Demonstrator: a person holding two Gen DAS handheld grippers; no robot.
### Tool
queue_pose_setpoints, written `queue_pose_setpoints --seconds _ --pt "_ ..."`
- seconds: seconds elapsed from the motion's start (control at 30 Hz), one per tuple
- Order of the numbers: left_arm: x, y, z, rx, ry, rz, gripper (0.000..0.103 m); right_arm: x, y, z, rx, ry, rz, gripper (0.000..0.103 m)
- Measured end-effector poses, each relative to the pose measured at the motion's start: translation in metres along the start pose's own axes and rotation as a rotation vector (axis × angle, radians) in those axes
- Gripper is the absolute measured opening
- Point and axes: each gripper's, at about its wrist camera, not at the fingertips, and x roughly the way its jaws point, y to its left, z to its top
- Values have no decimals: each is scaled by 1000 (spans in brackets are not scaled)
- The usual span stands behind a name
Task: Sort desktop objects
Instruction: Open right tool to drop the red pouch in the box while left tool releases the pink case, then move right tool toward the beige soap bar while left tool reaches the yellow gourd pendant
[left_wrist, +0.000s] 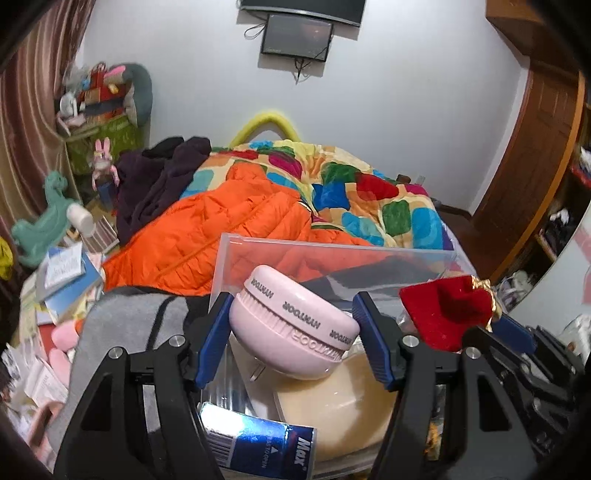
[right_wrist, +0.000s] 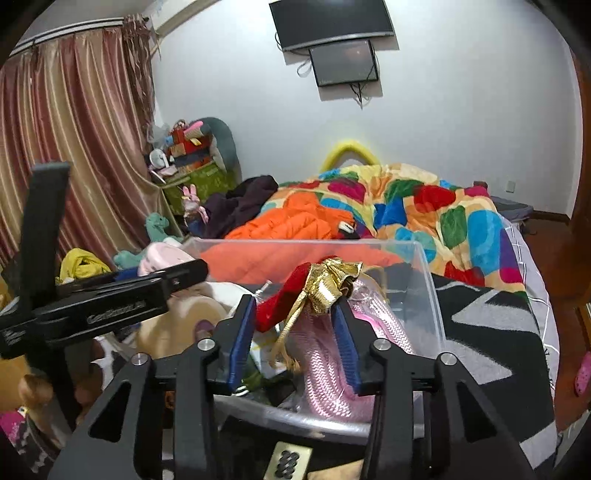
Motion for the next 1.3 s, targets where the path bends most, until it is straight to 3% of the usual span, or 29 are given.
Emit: queue_pose_setpoints --seconds 0.17,0.43,0.63,0.9,1.3 --pt "-5 3 1 -35 7 -17 64 -17 6 -2 -2 -44 -19 56" --pt "-25 -7 1 -3 2 -45 64 -49 10 -23 24 -94 -30 66" --pt "-49 -30 -4 50 -34 -42 65 -67 8 -39 30 -92 -52 67" --pt "-93 -52 -25 139 -108 -23 74 -90 -7 -50 69 -113 -100 67" --pt "-98 -39 -61 100 -64 -78 74 -81 -22 -69 84 -46 -154 67"
